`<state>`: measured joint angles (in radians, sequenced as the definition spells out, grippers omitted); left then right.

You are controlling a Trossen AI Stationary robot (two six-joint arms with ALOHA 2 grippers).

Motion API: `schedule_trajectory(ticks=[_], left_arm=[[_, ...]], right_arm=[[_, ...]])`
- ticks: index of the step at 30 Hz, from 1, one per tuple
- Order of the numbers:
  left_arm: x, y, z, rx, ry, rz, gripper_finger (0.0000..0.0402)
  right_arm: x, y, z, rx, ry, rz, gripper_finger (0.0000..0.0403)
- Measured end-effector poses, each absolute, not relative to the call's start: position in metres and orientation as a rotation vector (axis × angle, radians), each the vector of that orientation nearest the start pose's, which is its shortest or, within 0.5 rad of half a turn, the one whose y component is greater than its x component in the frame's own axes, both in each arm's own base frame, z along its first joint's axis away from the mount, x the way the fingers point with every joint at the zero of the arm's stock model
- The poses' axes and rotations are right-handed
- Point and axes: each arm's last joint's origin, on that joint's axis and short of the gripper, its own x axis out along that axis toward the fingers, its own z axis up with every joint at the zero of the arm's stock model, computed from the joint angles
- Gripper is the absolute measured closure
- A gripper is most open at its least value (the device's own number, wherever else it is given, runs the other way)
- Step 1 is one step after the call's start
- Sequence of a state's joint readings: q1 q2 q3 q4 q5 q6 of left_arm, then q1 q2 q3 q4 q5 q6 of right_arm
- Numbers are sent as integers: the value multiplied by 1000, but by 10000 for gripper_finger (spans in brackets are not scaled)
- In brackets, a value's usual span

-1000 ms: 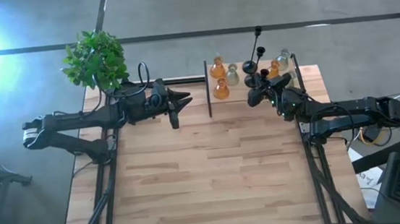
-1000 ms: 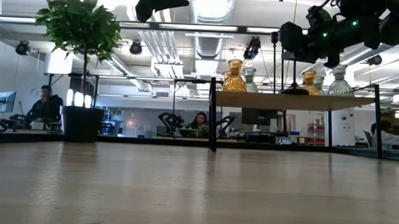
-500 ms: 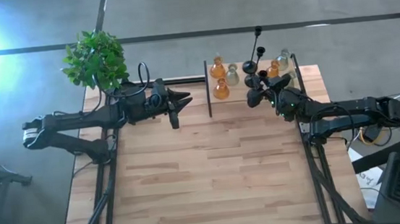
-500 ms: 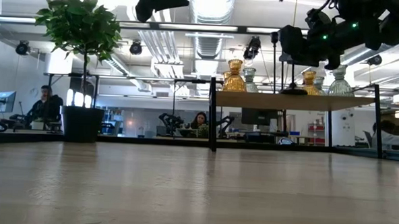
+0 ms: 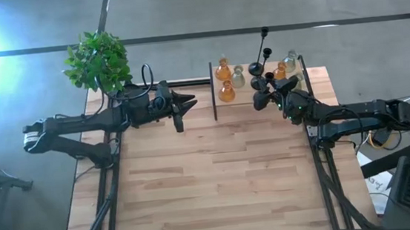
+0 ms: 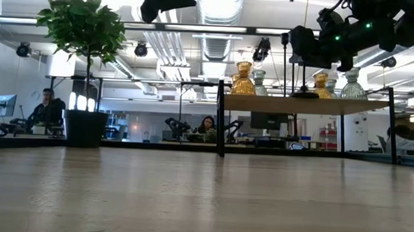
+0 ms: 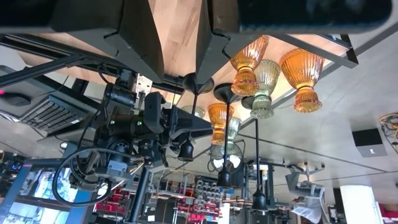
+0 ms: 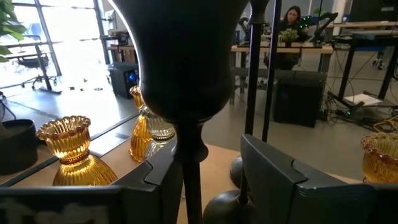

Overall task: Pick & Place candle stick holders
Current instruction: Put the black candle holder on the shelf, then return to Home Position

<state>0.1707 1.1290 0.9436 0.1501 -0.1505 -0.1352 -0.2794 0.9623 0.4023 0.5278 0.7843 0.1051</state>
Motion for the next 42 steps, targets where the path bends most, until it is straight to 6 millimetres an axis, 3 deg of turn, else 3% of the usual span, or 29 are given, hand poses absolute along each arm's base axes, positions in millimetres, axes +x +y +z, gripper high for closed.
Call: schedule_trajectory(ticks=[18,27,42], left_arm=[[251,48,353,-134,14,323,303],[251,48,353,-134,13,322,303],[251,47,353,-139,13,319,303]], right_arm=[[169,-69,245,142,-35,-1019,218],[167,-66,242,189,4,-917,229],[150,-60,250,193,-1,-905,230]])
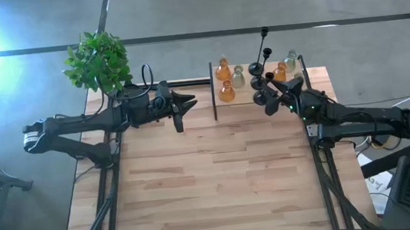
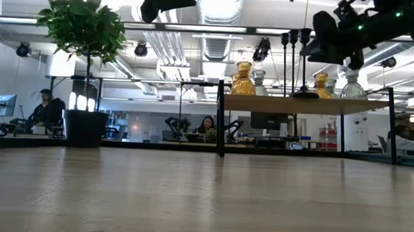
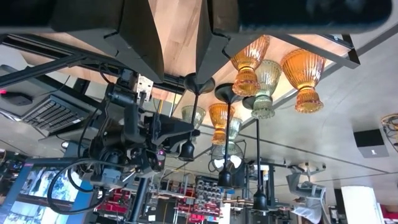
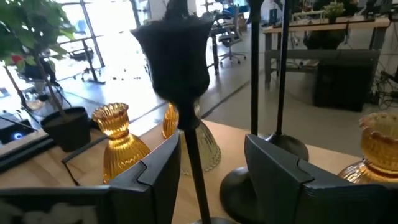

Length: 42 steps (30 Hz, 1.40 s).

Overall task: Pick & Place candle stick holders
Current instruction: Return to Home Position

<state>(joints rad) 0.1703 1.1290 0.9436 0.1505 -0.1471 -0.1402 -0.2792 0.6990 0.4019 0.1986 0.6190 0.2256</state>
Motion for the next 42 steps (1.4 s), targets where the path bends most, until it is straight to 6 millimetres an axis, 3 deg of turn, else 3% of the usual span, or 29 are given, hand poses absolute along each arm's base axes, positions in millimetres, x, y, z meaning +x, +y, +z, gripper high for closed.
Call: schedule_trajectory(ticks=[10,28,36,42], left_arm=[[251,47,353,-139,13,319,303],[251,47,353,-139,13,316,303],[251,47,353,-133,15,309,303],[243,46,353,-125,51,297,303]], right_arm=[[142,-56,257,240,-46,-802,231],[136,-53,252,249,76,-795,232],[115,-47,288,254,147,-804,232],[97,-39,307,394,300,-756,232]])
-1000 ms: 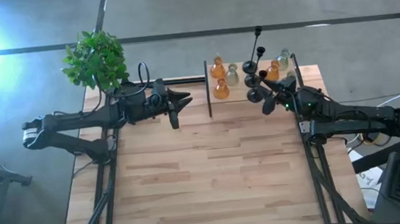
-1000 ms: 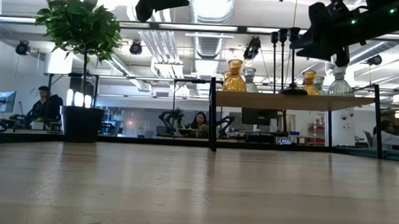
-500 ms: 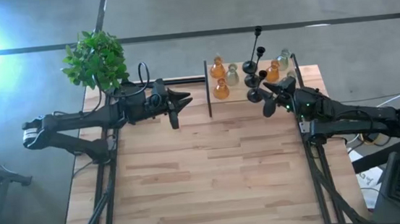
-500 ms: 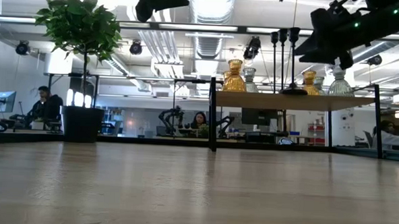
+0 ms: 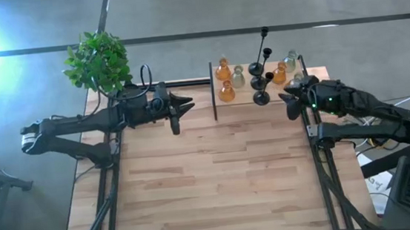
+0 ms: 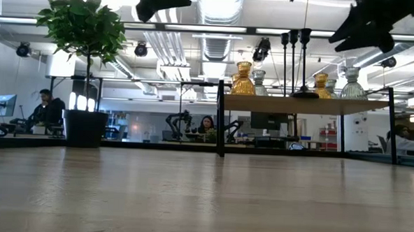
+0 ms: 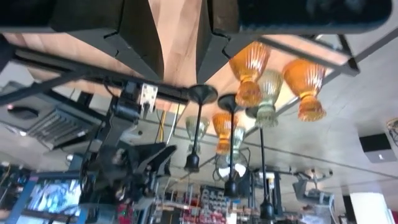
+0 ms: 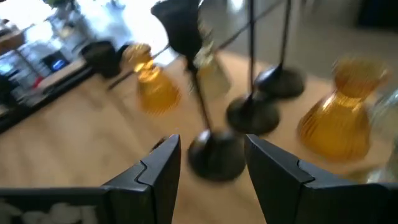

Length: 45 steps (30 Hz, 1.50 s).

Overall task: Pick & Place candle stick holders
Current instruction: Return to Home Position

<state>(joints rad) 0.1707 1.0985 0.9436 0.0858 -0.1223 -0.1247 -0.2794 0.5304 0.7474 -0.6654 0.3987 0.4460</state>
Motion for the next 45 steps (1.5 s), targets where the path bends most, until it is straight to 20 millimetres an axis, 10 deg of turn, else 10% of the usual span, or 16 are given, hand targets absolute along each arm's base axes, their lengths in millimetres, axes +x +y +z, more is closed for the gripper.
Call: schedule_trajectory(ticks=[10,19,35,45], left_arm=[[177,32,368,-131,170,238,306],[116,18,365,-169,195,115,394],[84,16,306,-301,89,233,394],[77,17,283,-99,187,292,385]], right_arm=[[69,-19,355,568,380,-354,295],[35,-7,365,516,350,-257,394],[-5,3,299,532,65,-257,395],[-6,1,270,424,354,-387,394]])
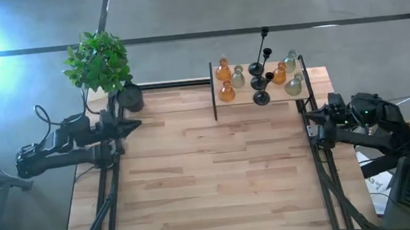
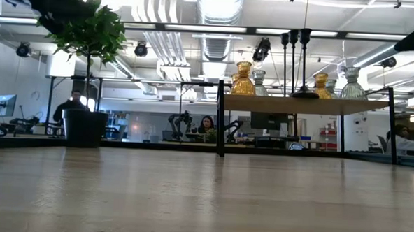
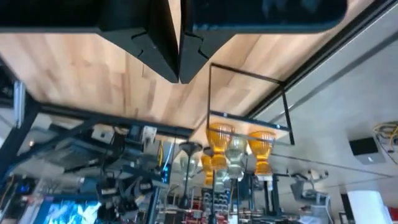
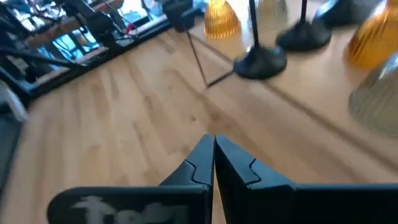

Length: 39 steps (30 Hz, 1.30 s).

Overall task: Pick & Place candle stick holders
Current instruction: Return to Home Position

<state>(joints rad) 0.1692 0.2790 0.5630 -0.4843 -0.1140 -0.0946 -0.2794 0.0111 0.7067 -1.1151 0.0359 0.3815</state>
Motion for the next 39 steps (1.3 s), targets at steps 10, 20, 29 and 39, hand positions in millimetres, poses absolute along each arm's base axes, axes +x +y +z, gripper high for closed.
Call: schedule_trajectory(ticks=[10,20,29,39], left_arm=[[81,15,241,-53,184,216,385],[79,14,215,-71,73,182,385],[87,15,192,-26,21,181,385],[93,16,176,-28,1,162,385]], right_arm=[[5,-2,250,386,433,-382,394],[11,-4,283,496,88,-345,394],[41,-12,272,175,-51,-271,394],[69,-13,232,-7,-18,-47,394]])
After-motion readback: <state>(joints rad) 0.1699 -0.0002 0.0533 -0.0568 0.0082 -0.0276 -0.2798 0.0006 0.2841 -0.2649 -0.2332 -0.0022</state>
